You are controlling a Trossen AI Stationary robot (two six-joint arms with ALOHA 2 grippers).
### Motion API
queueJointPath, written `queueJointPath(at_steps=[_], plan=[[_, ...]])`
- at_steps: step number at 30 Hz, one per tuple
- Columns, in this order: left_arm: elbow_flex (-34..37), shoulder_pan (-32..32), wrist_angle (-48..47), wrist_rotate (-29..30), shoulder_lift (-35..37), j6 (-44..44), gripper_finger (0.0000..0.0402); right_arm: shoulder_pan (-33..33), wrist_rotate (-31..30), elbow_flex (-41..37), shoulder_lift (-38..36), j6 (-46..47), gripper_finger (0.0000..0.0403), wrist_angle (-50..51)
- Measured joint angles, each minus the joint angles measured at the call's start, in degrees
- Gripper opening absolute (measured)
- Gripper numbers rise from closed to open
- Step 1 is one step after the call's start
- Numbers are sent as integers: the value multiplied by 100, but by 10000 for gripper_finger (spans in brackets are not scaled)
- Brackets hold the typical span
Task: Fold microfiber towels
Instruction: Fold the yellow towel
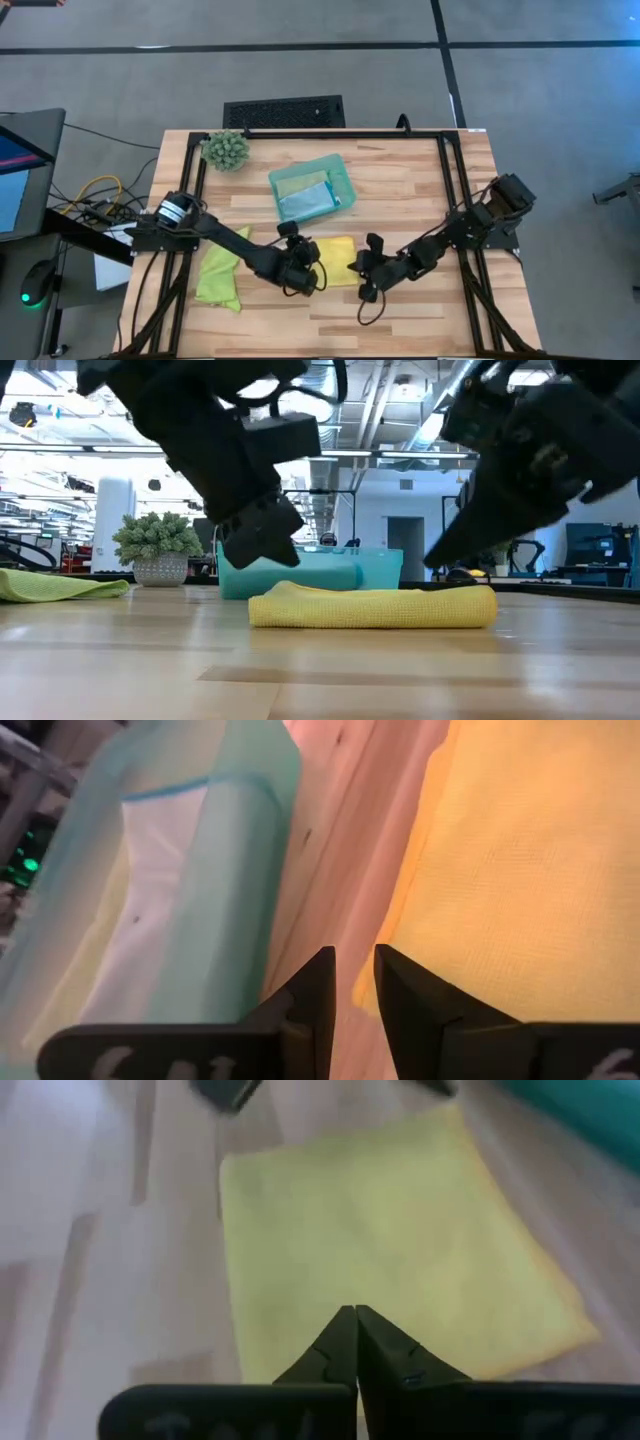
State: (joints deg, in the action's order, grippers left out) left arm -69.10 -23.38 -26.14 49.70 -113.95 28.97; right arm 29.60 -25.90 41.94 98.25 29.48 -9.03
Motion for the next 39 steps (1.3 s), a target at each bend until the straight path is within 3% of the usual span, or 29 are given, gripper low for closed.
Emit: queueJointPath(at_steps=[6,15,23,29,35,39], plan=[[0,-160,380,71,14,-243,66,-112,-1102,7,119,509,18,-68],[0,9,399,-140,-366,-305,66,-825,-1214,10,919,1354,21,-182],[-29,-97,80,97,-226,-303,66,-533,-1166,-5,316,1210,16,256],[-368,-380,354,-333,-105,-728,66,-85,-373,-6,-81,436,24,157],[-298,-404,669,-1832,-137,-1315,66,123,515,-5,243,-86,19,-36],[-205,-424,666,-2072,-147,-1229,66,127,840,0,418,-100,19,-11]])
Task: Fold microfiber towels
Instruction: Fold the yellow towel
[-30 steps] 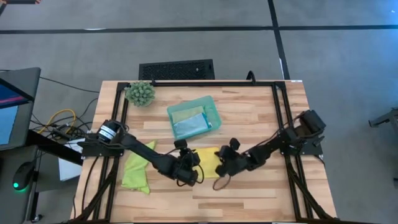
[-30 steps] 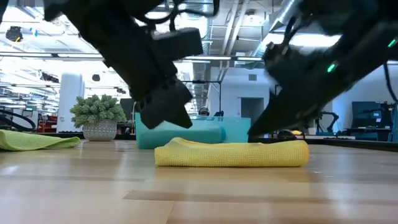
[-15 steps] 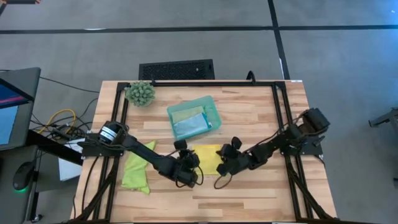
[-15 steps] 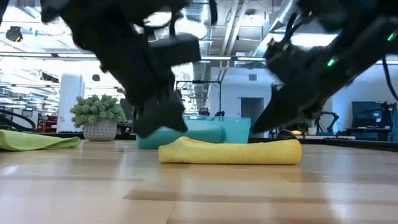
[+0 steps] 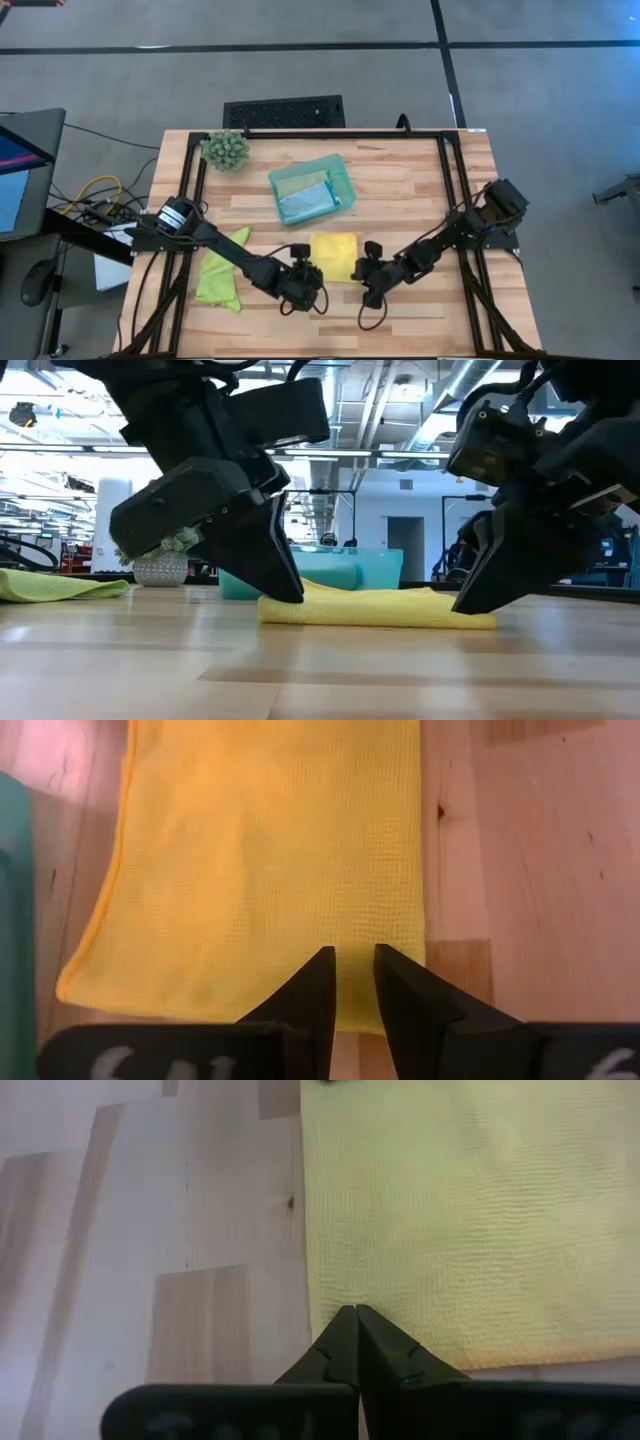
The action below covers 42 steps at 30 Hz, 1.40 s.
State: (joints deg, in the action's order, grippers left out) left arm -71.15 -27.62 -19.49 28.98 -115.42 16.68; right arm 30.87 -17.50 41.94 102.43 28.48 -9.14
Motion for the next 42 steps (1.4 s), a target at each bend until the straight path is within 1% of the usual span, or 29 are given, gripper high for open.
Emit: queueJointPath(at_steps=[3,6,8,10,13,15,17,19,22,24,25,29,34,38,42], plan=[[12,-42,-75,-5,0,8,66,-9,192,8,-28,-4,21,69],[12,-94,-91,-10,2,7,66,90,325,-7,-229,-44,21,227],[-12,-166,-143,-48,30,-45,66,161,313,-7,-392,-99,18,212],[-98,-250,-97,-287,37,-176,66,238,140,-5,-505,-196,17,115],[-210,-361,-64,-348,39,-314,66,291,-47,-5,-525,-374,18,-308],[-250,-393,-29,-210,39,-358,66,314,74,-2,-437,-610,24,-905],[-294,-400,-59,56,39,-353,66,360,111,-1,-290,-830,31,-1391],[-300,-400,-57,280,44,-284,66,374,112,-1,-76,-972,42,-1752],[-300,-351,-195,640,44,-63,66,362,111,-2,170,-1083,63,-1986],[-277,-297,-183,913,46,146,66,303,114,39,362,-1072,80,-2036],[-257,-245,-136,950,42,224,66,275,114,56,447,-1076,90,-1989],[-249,-61,-151,817,-77,259,66,176,112,303,741,-1298,131,-2027],[-246,60,-148,631,-321,252,66,166,68,681,1056,-2099,180,-2007],[-248,92,-144,507,-367,250,66,171,-245,945,1269,-2323,204,-1765],[-252,89,-149,513,-367,246,66,168,-415,1180,1419,-2537,214,-1331]])
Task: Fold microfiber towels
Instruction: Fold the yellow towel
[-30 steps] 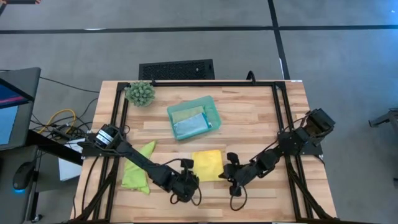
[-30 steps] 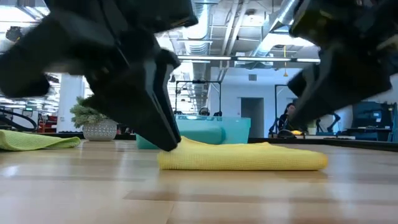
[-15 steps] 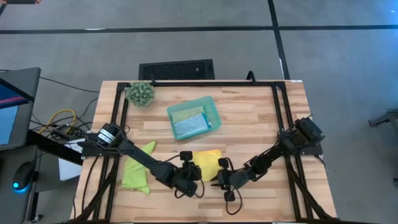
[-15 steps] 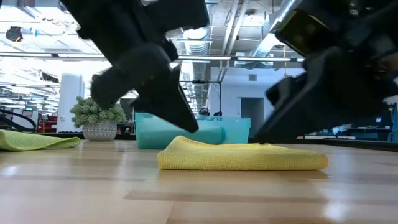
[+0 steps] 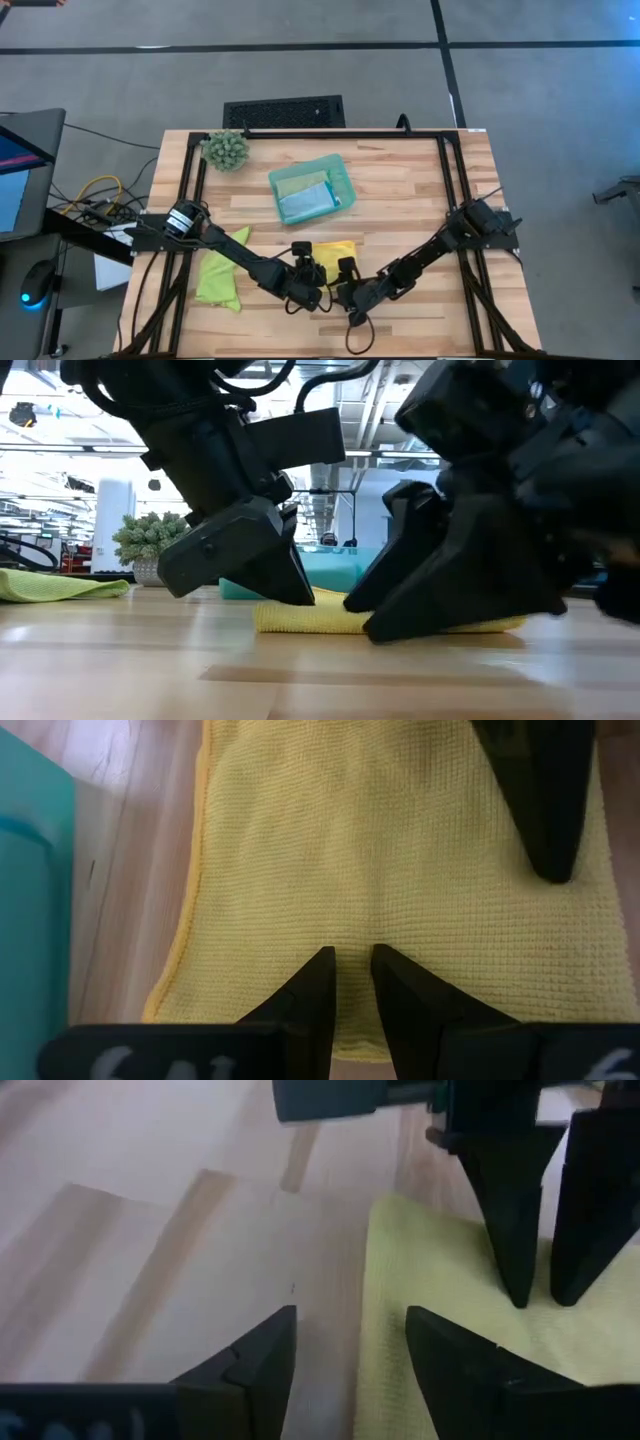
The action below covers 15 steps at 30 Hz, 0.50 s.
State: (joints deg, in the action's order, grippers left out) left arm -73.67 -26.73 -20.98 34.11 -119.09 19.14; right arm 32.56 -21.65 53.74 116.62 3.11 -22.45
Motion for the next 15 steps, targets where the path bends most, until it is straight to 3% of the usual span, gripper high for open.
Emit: queueJointPath(at_steps=[4,8,15], plan=[[-21,-30,-98,-31,12,15,66,22,-86,102,-2,-12,207,238],[-325,-167,-781,-55,148,224,66,136,-89,118,-228,-58,194,343],[-802,-515,-1788,1053,221,502,66,258,-96,128,-538,-63,180,537]])
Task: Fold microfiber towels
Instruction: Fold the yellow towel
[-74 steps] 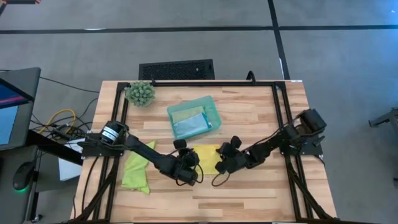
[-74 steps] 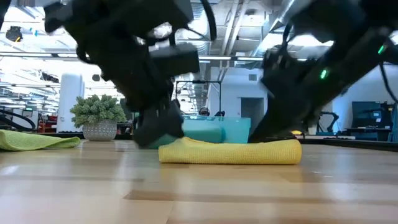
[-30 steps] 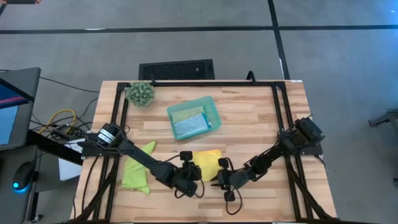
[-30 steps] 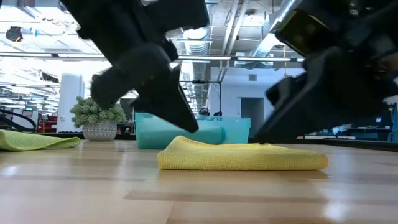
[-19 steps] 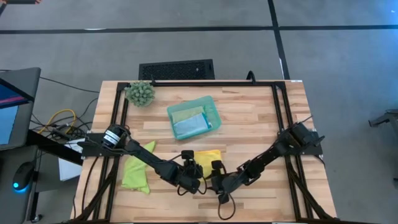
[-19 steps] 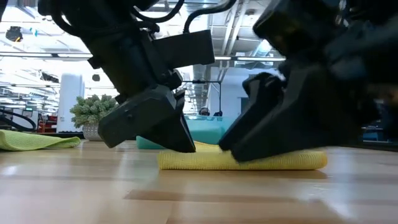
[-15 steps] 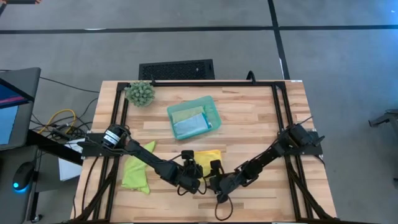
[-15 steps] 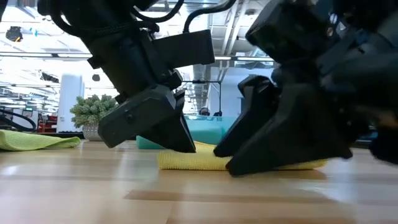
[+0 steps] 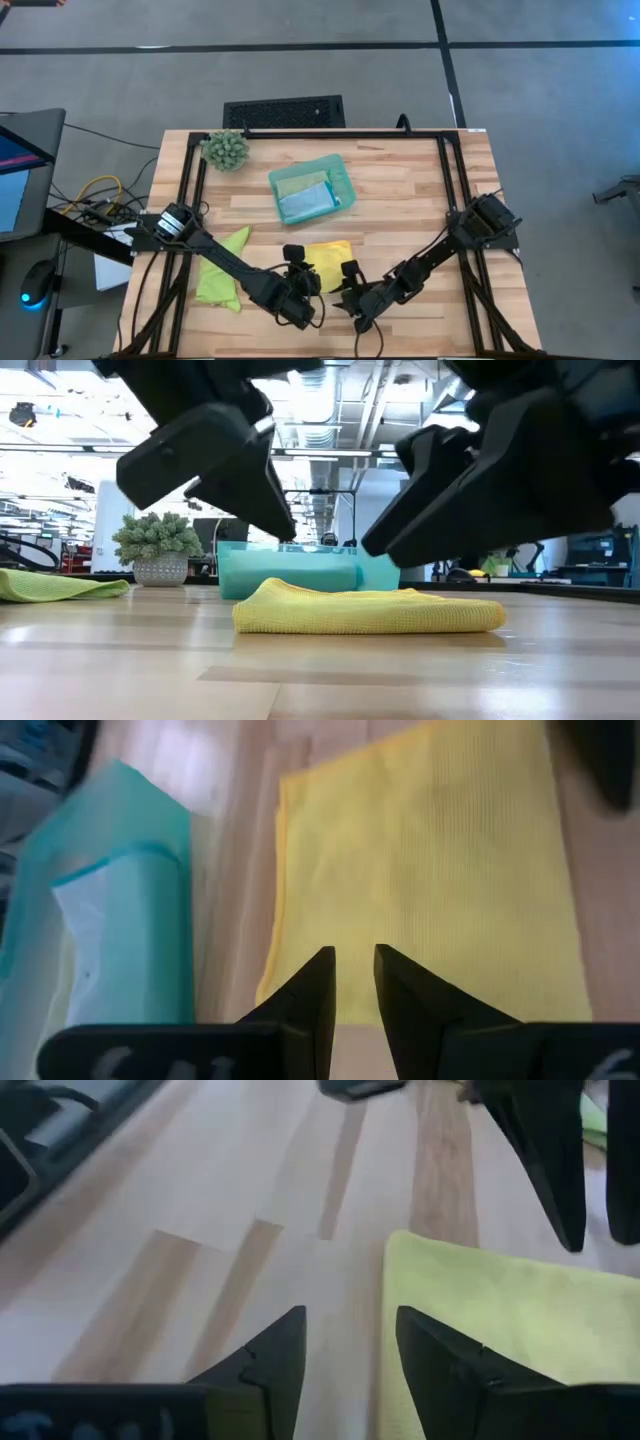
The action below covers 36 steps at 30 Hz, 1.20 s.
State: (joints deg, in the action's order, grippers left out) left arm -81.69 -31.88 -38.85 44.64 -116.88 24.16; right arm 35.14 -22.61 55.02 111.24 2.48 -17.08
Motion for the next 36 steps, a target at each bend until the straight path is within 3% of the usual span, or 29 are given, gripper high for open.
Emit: queueJointPath(at_steps=[17,36], plan=[[527,275,-293,-52,-42,661,66,-313,79,-1,162,188,162,135],[527,275,-270,-57,-42,706,66,-434,324,12,494,159,66,65]])
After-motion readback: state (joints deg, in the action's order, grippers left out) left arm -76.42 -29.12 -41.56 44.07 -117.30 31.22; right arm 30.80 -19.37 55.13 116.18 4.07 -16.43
